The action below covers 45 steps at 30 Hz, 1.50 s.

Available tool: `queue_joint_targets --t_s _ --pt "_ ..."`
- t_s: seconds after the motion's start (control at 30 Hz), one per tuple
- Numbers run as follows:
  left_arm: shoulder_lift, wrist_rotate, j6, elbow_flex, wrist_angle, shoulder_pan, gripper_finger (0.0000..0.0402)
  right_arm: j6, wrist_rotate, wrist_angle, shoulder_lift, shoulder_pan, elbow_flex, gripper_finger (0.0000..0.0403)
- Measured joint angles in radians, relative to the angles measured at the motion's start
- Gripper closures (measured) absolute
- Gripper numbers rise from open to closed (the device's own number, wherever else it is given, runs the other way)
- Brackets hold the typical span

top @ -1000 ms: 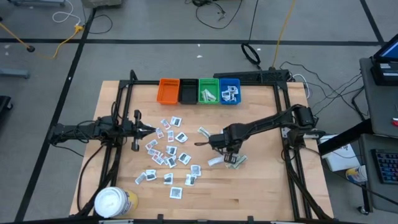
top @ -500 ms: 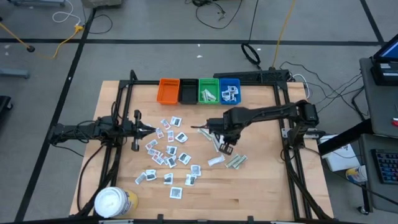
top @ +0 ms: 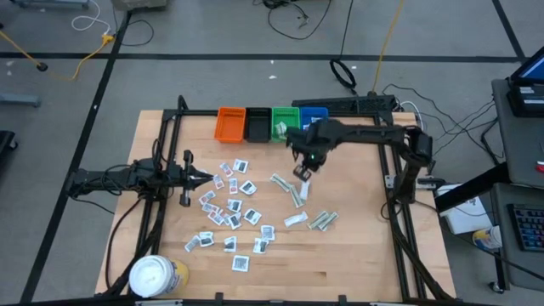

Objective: Pick & Place First Aid Supplies
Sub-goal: Put the green bandage into the green bin

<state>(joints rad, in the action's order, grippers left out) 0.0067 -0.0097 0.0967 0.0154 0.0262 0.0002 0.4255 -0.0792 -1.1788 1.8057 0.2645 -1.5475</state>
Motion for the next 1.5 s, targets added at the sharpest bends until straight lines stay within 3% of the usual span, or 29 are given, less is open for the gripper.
queue_joint_targets --t_s 0.43,1.17,1.5 --pt "0.000 0.000 0.000 0.000 0.000 0.000 0.0364 0.011 -0.001 0.025 0.006 0.228 -0.012 0.0401" --pt "0.000 0.000 0.000 0.000 0.000 0.000 0.0364 -0.027 -0.005 -0.143 0.452 0.344 -0.722 0.0402" --pt "0.000 0.000 0.000 0.000 0.000 0.000 0.0364 -0.034 -0.027 -0.049 0.513 0.351 -0.751 0.0403"
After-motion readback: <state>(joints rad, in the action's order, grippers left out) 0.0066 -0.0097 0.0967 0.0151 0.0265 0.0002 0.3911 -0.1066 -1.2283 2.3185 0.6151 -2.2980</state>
